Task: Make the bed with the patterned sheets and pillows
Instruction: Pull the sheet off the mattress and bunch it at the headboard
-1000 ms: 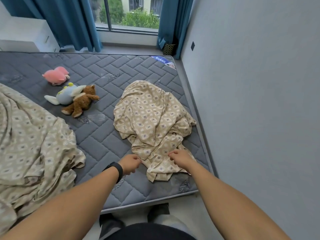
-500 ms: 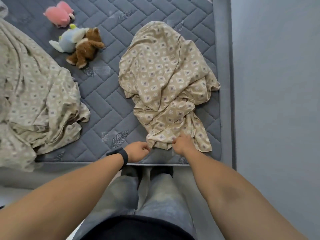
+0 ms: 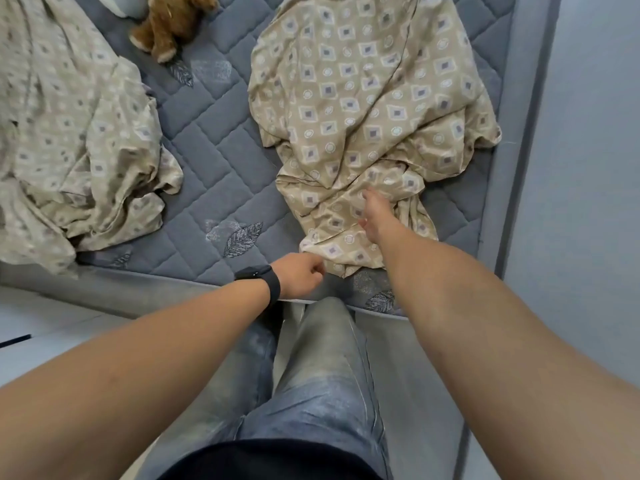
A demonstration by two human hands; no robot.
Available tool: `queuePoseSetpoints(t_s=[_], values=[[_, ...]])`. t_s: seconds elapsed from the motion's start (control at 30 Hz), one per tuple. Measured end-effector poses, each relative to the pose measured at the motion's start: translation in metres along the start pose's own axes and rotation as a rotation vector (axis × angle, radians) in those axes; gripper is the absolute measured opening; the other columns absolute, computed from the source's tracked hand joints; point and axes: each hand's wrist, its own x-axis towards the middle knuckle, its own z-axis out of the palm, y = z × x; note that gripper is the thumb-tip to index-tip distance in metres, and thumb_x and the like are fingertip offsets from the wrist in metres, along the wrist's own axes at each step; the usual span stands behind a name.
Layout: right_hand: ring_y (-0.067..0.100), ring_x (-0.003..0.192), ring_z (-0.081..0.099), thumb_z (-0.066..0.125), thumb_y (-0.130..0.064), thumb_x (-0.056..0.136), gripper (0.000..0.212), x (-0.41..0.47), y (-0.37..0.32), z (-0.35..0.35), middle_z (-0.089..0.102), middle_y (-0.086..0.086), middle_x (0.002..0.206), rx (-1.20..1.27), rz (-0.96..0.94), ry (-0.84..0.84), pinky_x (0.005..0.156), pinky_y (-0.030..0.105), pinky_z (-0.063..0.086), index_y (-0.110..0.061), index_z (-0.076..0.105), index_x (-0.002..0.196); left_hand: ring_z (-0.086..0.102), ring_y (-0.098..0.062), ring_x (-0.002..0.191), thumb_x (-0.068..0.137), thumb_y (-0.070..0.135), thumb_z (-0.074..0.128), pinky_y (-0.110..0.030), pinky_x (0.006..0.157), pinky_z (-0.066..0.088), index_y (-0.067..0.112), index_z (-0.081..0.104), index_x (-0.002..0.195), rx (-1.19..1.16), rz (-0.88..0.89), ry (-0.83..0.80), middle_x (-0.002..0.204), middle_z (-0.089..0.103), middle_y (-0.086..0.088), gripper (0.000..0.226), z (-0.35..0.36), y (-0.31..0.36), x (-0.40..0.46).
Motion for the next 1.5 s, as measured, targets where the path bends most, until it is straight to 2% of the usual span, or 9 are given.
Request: queuePoseSetpoints(t_s=[0.13,0.33,0.57,0.73,0.83,0.93,1.1,1.27,1.5], values=[[0.011,0.056,0.045,0.062,-0.036,0.094,0.035,-0.02,-0.016,0.002,0.058,-0.001,0.096,0.142,0.024,0.096,0.044,0.022,0.04,-0.02,0.065,0.125,0.061,-0.023,0.11,0.098,0.021,0.049,-0.031,0.094,0.047,0.02,0.066,0.121,-0.007,0.002,0.037,0.118,0.068,-0.005,0.029,-0.009,-0.004,-0.003],[0.033,0.092,0.07,0.065,-0.029,0.08,0.01,-0.093,-0.01,-0.003,0.072,0.008,0.102,0.219,-0.108,0.211,0.089,0.049,0.059,-0.025,0.073,0.083,0.062,-0.024,0.11,0.099,0.017,0.048,-0.027,0.088,0.045,0.016,0.066,0.121,-0.058,0.034,0.111,0.118,0.069,-0.006,0.029,-0.025,-0.011,-0.041],[0.02,0.062,0.051,0.052,-0.024,0.087,0.023,-0.249,-0.068,0.003,0.058,0.001,0.066,-0.058,-0.461,0.295,0.062,0.033,0.04,-0.017,0.062,0.067,0.065,-0.019,0.106,0.095,0.017,0.057,-0.027,0.089,0.049,0.021,0.066,0.115,-0.214,0.154,0.261,0.111,0.069,-0.001,0.022,-0.058,-0.016,-0.099],[0.022,0.077,0.058,0.049,-0.024,0.094,0.029,-0.357,-0.107,0.018,0.065,0.007,0.077,-0.43,-0.778,0.304,0.066,0.028,0.042,-0.017,0.067,0.072,0.062,-0.011,0.09,0.091,0.02,0.065,-0.024,0.079,0.05,0.025,0.057,0.132,-0.331,0.359,0.458,0.116,0.062,0.001,0.042,-0.104,0.001,-0.139],[0.036,0.078,0.064,0.043,-0.014,0.091,0.027,-0.412,-0.12,0.034,0.072,0.018,0.086,-0.715,-1.125,0.354,0.068,0.039,0.043,-0.006,0.068,0.082,0.056,-0.012,0.109,0.085,0.026,0.074,-0.02,0.087,0.049,0.027,0.042,0.147,-0.379,0.566,0.614,0.133,0.05,-0.001,0.069,-0.136,0.022,-0.162],[0.026,0.049,0.053,0.039,-0.02,0.076,0.028,-0.475,-0.124,0.059,0.058,0.008,0.053,-0.502,-1.398,0.177,0.052,0.029,0.036,-0.006,0.057,0.059,0.035,-0.011,0.128,0.076,0.038,0.082,-0.022,0.106,0.034,0.034,0.027,0.153,-0.303,0.773,0.728,0.14,0.036,0.0,0.095,-0.165,0.038,-0.189],[0.016,0.037,0.03,0.046,-0.006,0.077,0.027,-0.534,-0.12,0.093,0.034,0.005,0.042,0.232,-1.26,-0.171,0.043,0.021,0.022,-0.008,0.048,0.05,0.053,-0.016,0.095,0.08,0.04,0.067,-0.035,0.085,0.044,0.023,0.068,0.103,-0.165,0.966,0.898,0.098,0.062,0.002,0.028,-0.204,0.039,-0.206],[0.017,0.062,0.048,0.063,-0.023,0.069,0.016,-0.499,-0.11,0.098,0.056,0.0,0.058,0.091,-1.138,0.229,0.058,0.033,0.039,-0.016,0.07,0.057,0.052,-0.021,0.073,0.101,0.034,0.056,-0.036,0.063,0.033,0.026,0.05,0.062,-0.156,0.757,0.928,0.066,0.052,0.008,0.04,-0.215,-0.001,-0.205],[0.015,0.077,0.059,0.066,-0.021,0.09,0.016,-0.445,-0.069,0.123,0.074,-0.005,0.083,-0.255,-0.914,0.135,0.071,0.027,0.048,-0.017,0.082,0.089,0.062,-0.017,0.068,0.108,0.027,0.045,-0.039,0.074,0.053,0.009,0.06,0.075,-0.651,0.807,0.771,0.073,0.068,-0.006,0.04,-0.229,-0.018,-0.234]])
